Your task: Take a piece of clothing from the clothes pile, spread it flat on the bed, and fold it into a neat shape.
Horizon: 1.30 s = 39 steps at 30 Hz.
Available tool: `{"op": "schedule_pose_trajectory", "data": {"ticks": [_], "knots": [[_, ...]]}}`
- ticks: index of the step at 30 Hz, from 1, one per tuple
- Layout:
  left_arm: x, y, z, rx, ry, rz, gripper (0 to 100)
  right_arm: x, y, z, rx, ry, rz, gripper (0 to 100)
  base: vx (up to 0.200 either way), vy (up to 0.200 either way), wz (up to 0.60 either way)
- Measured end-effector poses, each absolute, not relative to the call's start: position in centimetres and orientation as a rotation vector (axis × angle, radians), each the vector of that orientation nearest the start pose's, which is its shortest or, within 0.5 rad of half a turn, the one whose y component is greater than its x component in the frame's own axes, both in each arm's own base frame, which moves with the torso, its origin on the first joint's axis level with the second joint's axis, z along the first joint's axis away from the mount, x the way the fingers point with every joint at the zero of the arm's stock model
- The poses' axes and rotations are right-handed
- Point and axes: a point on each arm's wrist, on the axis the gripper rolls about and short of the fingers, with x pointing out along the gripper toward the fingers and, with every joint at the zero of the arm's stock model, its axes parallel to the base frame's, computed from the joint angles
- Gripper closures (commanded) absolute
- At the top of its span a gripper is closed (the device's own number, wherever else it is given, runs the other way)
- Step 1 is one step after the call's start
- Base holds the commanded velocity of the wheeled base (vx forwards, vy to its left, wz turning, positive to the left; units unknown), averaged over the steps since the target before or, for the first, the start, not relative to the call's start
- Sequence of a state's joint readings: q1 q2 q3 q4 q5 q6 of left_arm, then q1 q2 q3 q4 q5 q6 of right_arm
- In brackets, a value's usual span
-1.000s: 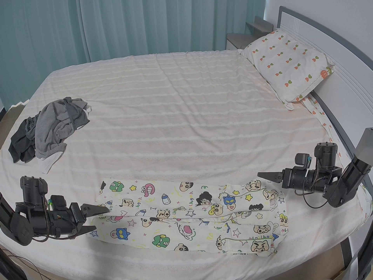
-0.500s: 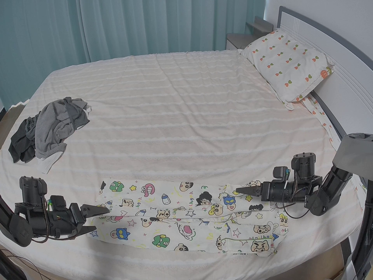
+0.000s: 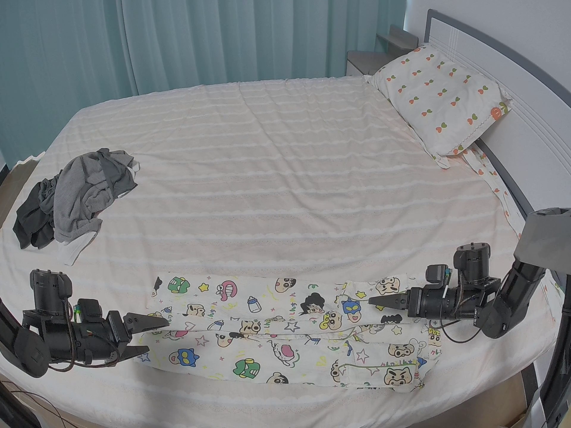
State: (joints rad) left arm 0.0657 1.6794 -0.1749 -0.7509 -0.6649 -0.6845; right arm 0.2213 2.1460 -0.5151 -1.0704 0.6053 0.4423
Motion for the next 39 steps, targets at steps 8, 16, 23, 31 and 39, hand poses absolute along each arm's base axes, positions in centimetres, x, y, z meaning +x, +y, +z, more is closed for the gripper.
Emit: {"op": "schedule_pose_trajectory", "data": {"ticks": [8, 16, 23, 31, 39], "knots": [[19.0, -0.2, 6.2, -0.908, 0.897, -0.319, 0, 25.3, 6.4, 5.2, 0.624, 0.735, 0.645, 0, 0.000, 0.000, 0.00], [19.0, -0.2, 6.2, -0.908, 0.899, -0.319, 0, 23.1, 5.1, 6.6, 0.638, 0.638, 0.661, 0, 0.000, 0.200, 0.00], [18.9, -0.2, 6.2, -0.908, 0.901, -0.318, 0, 22.5, 4.8, 6.6, 0.642, 0.638, 0.654, 0, 0.000, 0.200, 0.00], [18.8, -0.2, 6.1, -0.907, 0.904, -0.318, 0, 22.4, 4.8, 6.6, 0.642, 0.641, 0.654, 0, 0.000, 0.150, 0.00], [19.2, -0.3, 6.2, -0.873, 0.885, -0.288, 0, 22.4, 5.0, 6.6, 0.638, 0.645, 0.665, 0, 0.000, 0.000, 0.00]]}}
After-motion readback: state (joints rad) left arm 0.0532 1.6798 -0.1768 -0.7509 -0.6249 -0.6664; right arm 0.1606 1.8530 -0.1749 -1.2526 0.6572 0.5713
